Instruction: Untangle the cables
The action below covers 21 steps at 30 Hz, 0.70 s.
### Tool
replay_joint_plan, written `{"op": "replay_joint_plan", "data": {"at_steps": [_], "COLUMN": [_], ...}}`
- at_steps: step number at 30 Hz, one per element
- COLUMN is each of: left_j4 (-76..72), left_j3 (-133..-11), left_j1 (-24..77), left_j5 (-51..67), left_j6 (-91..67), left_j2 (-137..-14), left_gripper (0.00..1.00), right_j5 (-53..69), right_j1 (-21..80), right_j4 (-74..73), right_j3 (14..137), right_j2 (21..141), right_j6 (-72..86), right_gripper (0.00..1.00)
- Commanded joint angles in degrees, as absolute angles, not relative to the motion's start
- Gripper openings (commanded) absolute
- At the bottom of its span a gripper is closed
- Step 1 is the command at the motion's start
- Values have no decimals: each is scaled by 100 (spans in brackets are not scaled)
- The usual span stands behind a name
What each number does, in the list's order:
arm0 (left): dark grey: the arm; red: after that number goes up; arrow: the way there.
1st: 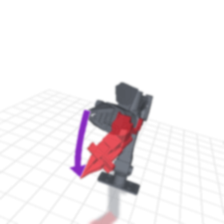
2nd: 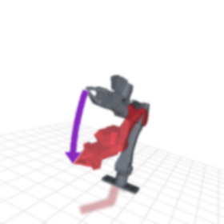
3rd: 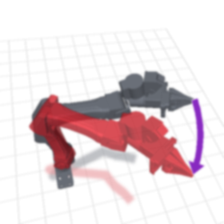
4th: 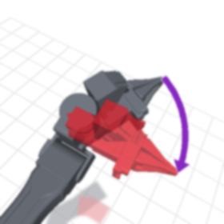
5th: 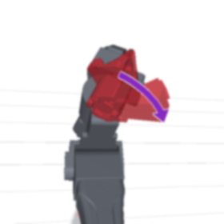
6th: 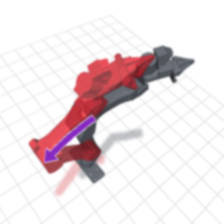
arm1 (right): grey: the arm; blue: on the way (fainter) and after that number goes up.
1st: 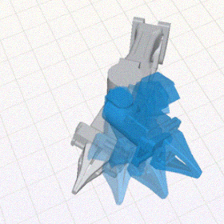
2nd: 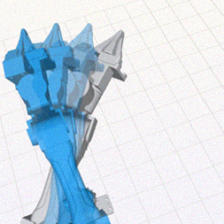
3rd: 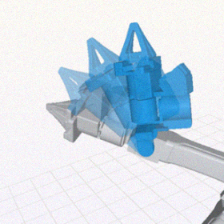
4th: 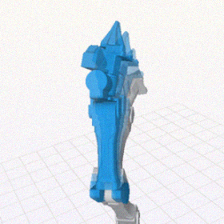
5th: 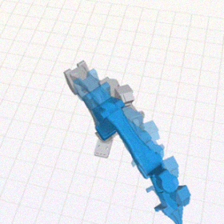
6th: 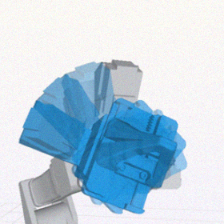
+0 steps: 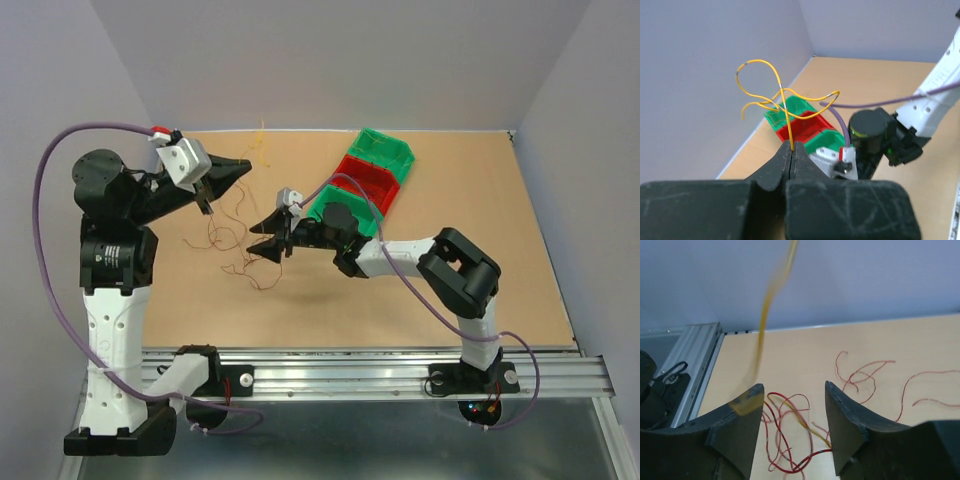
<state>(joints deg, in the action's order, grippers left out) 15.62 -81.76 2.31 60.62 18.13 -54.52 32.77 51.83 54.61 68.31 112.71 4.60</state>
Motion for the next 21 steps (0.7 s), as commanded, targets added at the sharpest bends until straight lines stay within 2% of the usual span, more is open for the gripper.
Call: {"op": "replay_joint_plan", "data": {"at_steps": [1,6,10,13,14,15,17,21], "left_j4": [1222,1134,871,835,818,809,748,633], "left_j3": [-9130,-10026,-10388,-10406,-10406,-10398,-10345,-9767], "left_j1": [272,272,272,272,272,272,272,272], "left_j5": [5854,5372,4274,4262,4263,4237,4158,4438], "left_j6": [1600,1450,1380,1362,1301,1283,1309,1423], "left_j2": [-5580,-5941,-6003,-6047,-6073,-6082,-6039,-5854], "left_gripper": [0,0,0,0,0,0,0,0], "right_j5": [3226,3173,2997,2840,2830,2847,2892,2795], "right_j1": [5229,5291,5326,5326,5326,5317,5326,5317], "right_j4": [5704,5722,5765,5809,5818,5810,5810,5845], "right_j3": [7084,6944,6636,6399,6355,6294,6206,5942], "right_j2": [11715,11970,12015,11918,11831,11787,11638,11331], "right_j6": [571,598,519,457,422,404,387,404], "right_gripper": [55,49,52,55,52,40,38,70]}}
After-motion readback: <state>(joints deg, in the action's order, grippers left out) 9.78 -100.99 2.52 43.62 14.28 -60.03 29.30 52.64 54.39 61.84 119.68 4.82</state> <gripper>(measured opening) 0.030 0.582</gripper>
